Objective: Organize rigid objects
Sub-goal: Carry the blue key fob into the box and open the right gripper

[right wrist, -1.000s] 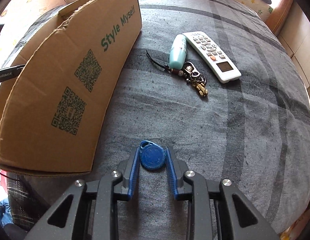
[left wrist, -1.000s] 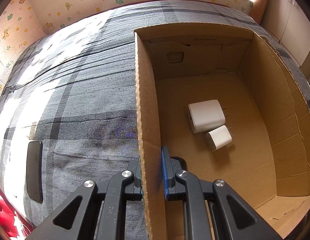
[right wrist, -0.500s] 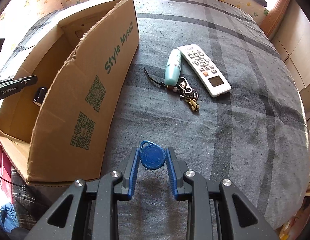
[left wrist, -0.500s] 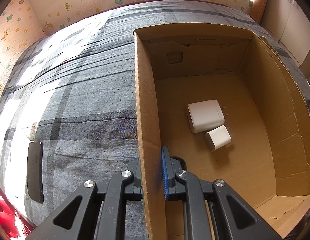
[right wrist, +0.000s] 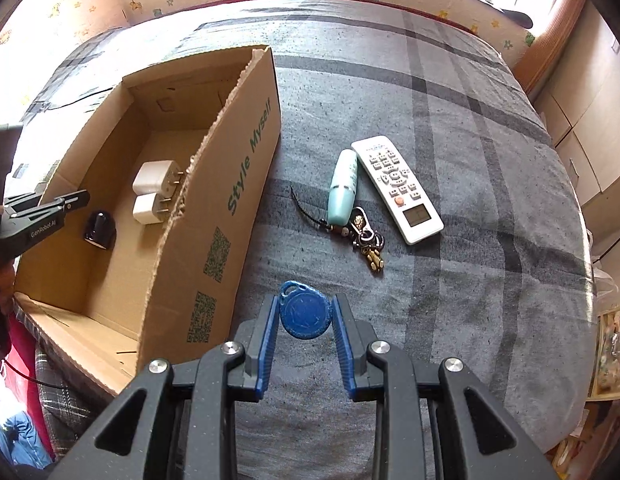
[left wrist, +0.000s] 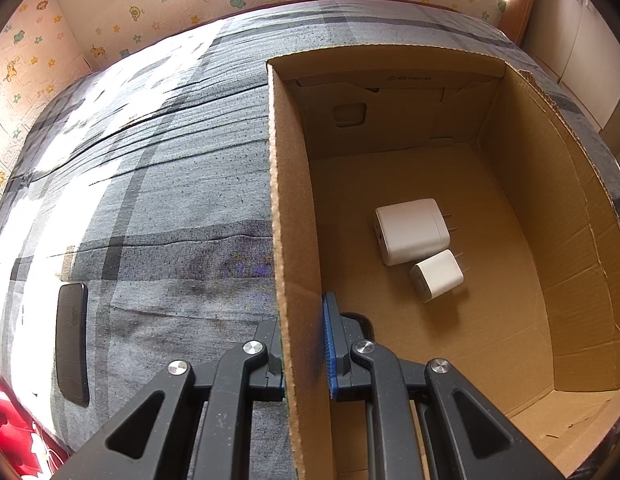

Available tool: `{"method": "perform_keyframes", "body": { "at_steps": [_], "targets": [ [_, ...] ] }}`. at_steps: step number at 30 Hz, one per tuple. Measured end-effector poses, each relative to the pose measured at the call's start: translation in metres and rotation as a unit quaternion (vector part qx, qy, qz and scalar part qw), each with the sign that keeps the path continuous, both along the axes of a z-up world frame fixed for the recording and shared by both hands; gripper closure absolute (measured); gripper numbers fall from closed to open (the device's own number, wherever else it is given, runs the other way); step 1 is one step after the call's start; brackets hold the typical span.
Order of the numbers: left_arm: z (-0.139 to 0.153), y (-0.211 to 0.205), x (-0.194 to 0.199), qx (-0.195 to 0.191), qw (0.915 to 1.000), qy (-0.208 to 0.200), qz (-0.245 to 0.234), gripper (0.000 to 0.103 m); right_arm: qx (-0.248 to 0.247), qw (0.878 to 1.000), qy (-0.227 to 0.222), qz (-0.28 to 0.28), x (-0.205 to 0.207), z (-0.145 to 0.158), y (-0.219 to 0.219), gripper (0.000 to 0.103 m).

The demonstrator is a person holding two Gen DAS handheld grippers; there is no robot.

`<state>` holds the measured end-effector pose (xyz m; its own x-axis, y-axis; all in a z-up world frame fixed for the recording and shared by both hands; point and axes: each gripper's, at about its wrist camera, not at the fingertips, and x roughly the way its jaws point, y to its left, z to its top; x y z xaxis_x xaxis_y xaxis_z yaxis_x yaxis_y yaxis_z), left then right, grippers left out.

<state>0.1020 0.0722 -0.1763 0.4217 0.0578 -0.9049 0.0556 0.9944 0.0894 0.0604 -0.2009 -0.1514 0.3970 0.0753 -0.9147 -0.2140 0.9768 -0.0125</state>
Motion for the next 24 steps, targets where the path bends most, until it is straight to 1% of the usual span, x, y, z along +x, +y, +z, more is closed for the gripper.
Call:
{"method": "perform_keyframes", "body": {
  "at_steps": [8, 13, 20, 24],
  "targets": [
    [0.0, 0.0, 0.0, -0.001, 1.0, 0.0, 0.001, 0.089, -0.004, 1.0, -0.019, 0.011, 0.012, 0.028, 0.017, 0.075],
    [-0.001, 0.001, 0.0, -0.003, 1.0, 0.0, 0.002, 0.089, -0.001, 0.999, -0.029, 0.021, 0.02, 0.041, 0.03, 0.075],
    [-0.001, 0.001, 0.0, -0.002, 1.0, 0.0, 0.002, 0.089, 0.008, 0.998, -0.035, 0.045, 0.029, 0.051, 0.059, 0.075],
    [-0.001, 0.002, 0.0, -0.005, 1.0, 0.0, 0.003, 0.089, 0.012, 0.997, -0.033, 0.062, 0.035, 0.051, 0.076, 0.075]
  ]
}}
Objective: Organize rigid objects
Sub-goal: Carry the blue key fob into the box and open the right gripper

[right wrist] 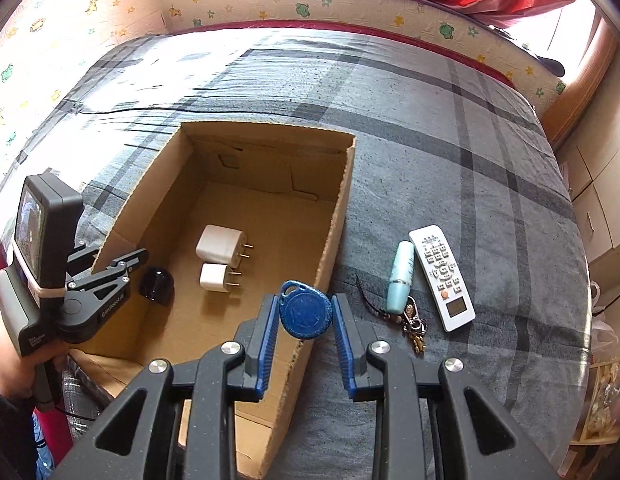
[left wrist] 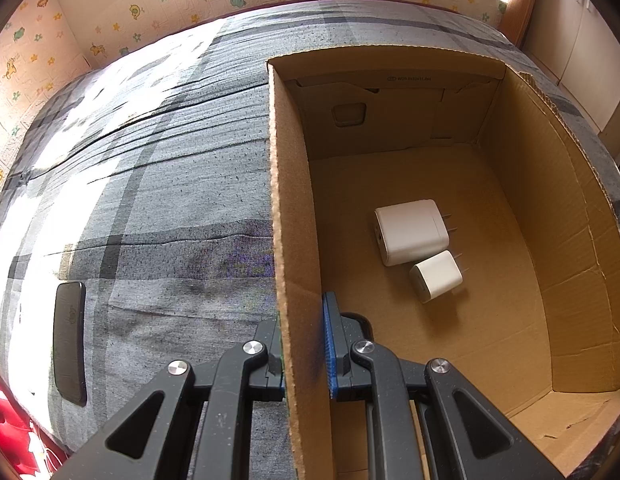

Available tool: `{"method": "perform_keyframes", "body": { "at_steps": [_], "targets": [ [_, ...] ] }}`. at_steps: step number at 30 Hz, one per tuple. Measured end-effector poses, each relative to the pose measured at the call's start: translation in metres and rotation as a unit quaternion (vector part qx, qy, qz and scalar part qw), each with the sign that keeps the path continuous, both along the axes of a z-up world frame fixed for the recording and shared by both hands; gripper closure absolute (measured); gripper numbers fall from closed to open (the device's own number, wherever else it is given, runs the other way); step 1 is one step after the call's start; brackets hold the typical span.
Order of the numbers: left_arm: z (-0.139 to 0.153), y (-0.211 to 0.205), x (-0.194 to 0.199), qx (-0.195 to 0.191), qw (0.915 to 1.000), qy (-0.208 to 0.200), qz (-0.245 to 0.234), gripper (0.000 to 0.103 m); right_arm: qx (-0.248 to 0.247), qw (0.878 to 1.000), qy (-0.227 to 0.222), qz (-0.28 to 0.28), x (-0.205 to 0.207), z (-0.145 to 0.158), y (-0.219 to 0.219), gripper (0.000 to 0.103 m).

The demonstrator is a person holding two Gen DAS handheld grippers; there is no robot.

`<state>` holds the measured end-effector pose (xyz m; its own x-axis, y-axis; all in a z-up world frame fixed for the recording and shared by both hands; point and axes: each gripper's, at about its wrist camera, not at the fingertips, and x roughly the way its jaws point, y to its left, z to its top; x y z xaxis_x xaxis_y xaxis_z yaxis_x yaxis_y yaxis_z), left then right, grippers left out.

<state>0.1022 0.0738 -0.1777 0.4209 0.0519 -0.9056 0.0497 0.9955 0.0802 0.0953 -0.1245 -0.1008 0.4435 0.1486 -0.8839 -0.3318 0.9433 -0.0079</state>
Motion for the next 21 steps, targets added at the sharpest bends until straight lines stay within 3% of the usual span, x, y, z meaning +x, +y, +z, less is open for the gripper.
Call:
{"method": "perform_keyframes", "body": {
  "at_steps": [21],
  "targets": [
    [-0.001, 0.001, 0.001, -0.001, 1.0, 0.0, 0.001, 0.089, -0.008, 0.998, 0.051, 0.047, 0.03, -0.054, 0.081, 0.074]
  ]
}}
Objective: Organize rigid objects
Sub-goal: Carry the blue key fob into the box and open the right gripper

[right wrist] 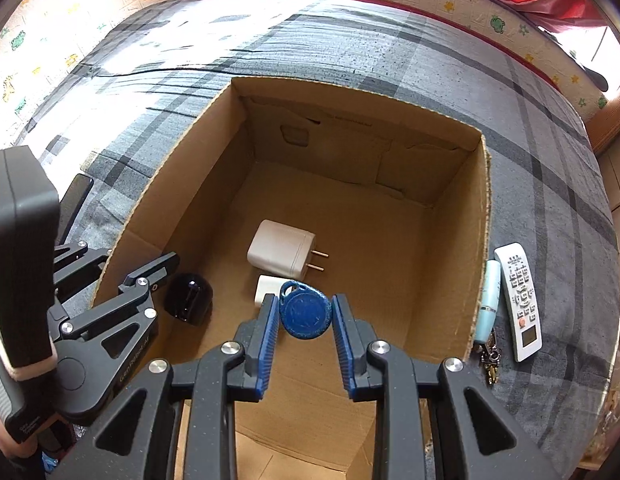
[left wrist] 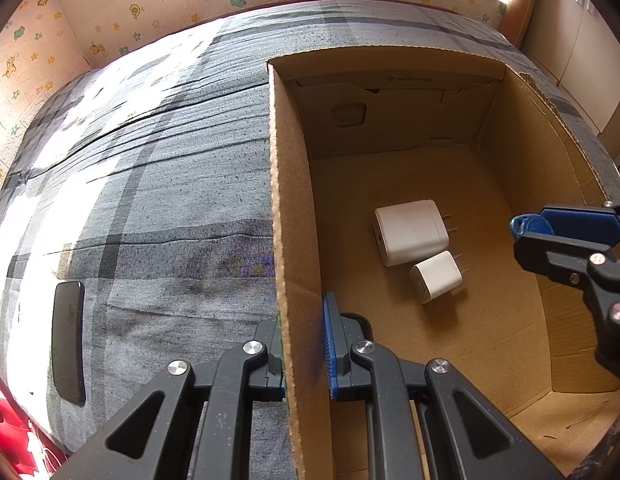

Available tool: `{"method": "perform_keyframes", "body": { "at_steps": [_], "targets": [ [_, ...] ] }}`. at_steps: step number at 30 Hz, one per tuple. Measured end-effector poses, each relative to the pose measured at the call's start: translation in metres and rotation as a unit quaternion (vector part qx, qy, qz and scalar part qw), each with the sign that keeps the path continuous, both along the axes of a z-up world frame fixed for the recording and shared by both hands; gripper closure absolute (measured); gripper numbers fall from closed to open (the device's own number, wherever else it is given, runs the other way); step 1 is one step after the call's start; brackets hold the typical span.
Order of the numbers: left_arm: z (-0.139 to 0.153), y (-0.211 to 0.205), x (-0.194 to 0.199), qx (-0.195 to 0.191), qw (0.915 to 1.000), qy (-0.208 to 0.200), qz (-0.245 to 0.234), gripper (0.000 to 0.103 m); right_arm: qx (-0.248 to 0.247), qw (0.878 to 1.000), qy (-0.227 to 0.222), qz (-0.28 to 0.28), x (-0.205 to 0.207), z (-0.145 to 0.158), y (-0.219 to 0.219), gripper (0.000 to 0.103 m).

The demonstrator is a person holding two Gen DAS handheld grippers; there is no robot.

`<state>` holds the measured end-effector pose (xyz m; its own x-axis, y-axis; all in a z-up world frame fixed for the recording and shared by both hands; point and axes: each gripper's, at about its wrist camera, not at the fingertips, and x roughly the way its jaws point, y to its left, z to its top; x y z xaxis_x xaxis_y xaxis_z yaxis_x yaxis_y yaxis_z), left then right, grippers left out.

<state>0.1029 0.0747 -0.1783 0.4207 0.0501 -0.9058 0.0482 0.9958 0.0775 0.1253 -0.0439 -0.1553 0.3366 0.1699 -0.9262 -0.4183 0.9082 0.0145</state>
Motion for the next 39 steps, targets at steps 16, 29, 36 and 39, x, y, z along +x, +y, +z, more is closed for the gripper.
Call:
{"method": "perform_keyframes", "body": {
  "at_steps": [16, 29, 36, 39],
  "targets": [
    [-0.001, 0.0, -0.001, 0.0, 1.0, -0.001, 0.0, 0.089, -0.015, 0.999, 0.039, -0.016, 0.016, -0.042, 0.012, 0.074],
    [-0.001, 0.0, -0.001, 0.0, 1.0, -0.001, -0.001, 0.089, -0.005, 0.999, 0.035, -0.016, 0.013, -0.036, 0.007, 0.068],
    [0.0, 0.0, -0.001, 0.001, 1.0, -0.001, -0.001, 0.089, 0.004, 1.0, 0.023, -0.017, 0.009, -0.025, 0.003, 0.057],
    [0.0, 0.0, -0.001, 0.002, 1.0, 0.0, -0.001, 0.089, 0.007, 1.0, 0.018, -0.017, 0.005, -0.021, 0.002, 0.056]
  ]
}}
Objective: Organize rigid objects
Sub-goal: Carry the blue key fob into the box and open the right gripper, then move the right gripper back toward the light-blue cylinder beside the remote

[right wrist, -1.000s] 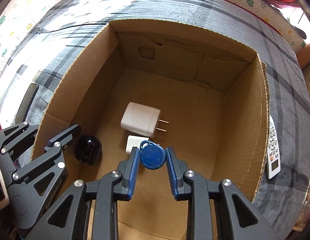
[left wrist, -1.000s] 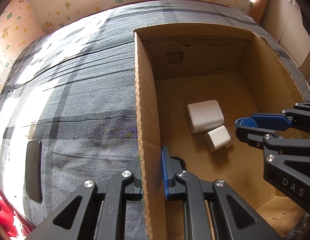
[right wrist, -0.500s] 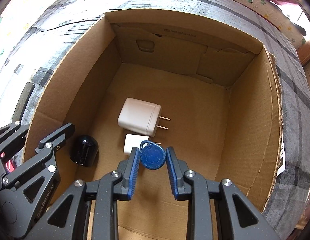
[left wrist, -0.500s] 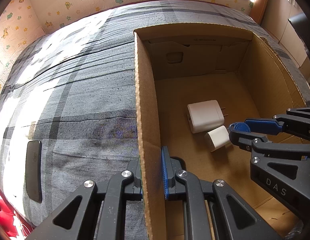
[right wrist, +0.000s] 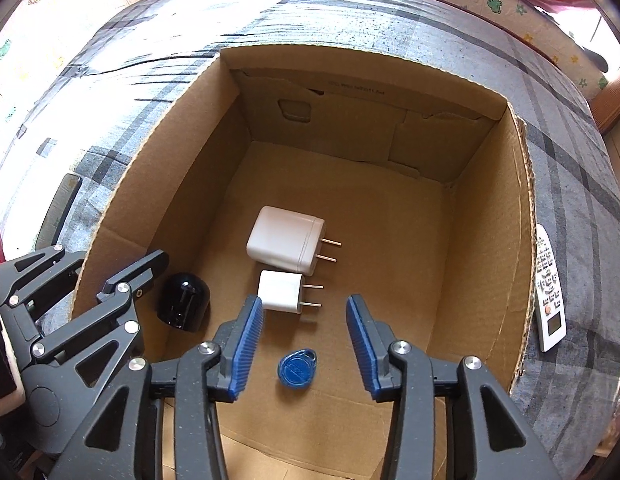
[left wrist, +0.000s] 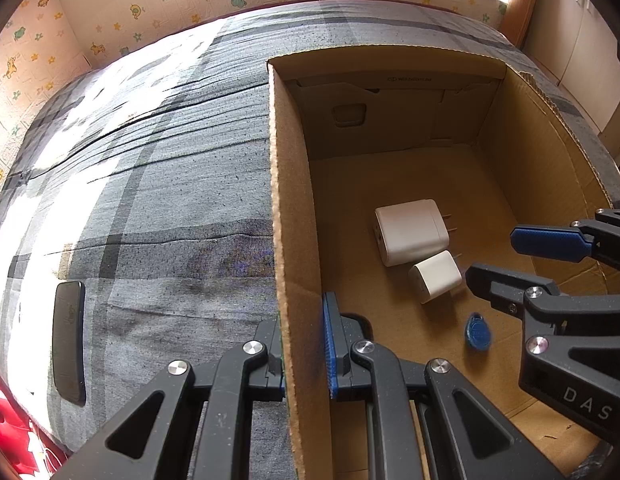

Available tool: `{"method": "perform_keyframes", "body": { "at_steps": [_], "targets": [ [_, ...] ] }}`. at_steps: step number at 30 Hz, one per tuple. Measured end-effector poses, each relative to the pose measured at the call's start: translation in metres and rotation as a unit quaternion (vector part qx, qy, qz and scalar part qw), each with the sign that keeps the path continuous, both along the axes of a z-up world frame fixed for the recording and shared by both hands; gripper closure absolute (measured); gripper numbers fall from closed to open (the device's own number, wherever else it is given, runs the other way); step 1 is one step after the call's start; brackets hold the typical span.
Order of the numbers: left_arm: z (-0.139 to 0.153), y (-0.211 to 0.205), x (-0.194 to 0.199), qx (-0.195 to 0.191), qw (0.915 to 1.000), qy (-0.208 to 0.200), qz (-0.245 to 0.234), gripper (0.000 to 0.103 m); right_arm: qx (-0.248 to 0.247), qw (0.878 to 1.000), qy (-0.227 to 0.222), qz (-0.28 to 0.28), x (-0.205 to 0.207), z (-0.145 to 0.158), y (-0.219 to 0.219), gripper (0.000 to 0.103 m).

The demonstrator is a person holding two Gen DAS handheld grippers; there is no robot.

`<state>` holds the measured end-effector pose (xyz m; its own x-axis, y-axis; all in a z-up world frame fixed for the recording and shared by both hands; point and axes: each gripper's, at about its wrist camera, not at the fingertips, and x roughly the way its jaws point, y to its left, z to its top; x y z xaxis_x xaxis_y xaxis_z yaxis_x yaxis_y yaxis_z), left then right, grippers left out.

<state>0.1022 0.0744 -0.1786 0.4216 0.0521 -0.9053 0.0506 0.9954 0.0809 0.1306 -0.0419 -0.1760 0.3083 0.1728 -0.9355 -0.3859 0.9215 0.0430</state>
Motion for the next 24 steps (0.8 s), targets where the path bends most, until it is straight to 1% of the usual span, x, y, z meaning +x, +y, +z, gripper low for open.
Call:
{"method": "perform_keyframes", "body": {
  "at_steps": [7, 8, 10, 14, 16, 17, 19, 21, 24],
  "targets": [
    [0.0, 0.0, 0.0, 0.001, 1.0, 0.0, 0.001, 0.089, 0.003, 1.0, -0.022, 0.0, -0.009, 0.016, -0.004, 0.055],
    [0.001, 0.0, 0.0, 0.001, 1.0, 0.0, 0.001, 0.089, 0.005, 1.0, -0.025, -0.001, -0.01, 0.019, -0.006, 0.052],
    [0.001, 0.0, 0.0, 0.001, 1.0, 0.0, 0.001, 0.089, 0.009, 1.0, -0.028, -0.003, -0.012, 0.025, -0.008, 0.042],
    [0.001, -0.001, 0.0, 0.001, 1.0, 0.0, 0.001, 0.089, 0.008, 0.999, -0.042, -0.002, -0.015, 0.038, -0.01, 0.029],
    [0.001, -0.001, 0.0, 0.001, 1.0, 0.0, 0.001, 0.089, 0.006, 0.999, -0.051, -0.002, -0.02, 0.046, -0.013, 0.018],
    [0.001, -0.001, 0.0, 0.001, 1.0, 0.0, 0.001, 0.089, 0.006, 0.998, -0.056, -0.002, -0.022, 0.049, -0.014, 0.017],
    [0.001, -0.001, 0.0, 0.002, 1.0, 0.0, 0.001, 0.089, 0.007, 0.998, -0.063, -0.003, -0.022, 0.054, -0.017, 0.008],
    [0.002, -0.001, 0.0, 0.002, 1.0, 0.0, 0.001, 0.089, 0.012, 0.997, -0.07, -0.005, -0.023, 0.06, -0.022, 0.003],
    [0.002, -0.001, 0.0, 0.002, 1.0, 0.0, 0.001, 0.089, 0.017, 0.997, -0.08, -0.013, -0.024, 0.067, -0.032, 0.0]
  ]
}}
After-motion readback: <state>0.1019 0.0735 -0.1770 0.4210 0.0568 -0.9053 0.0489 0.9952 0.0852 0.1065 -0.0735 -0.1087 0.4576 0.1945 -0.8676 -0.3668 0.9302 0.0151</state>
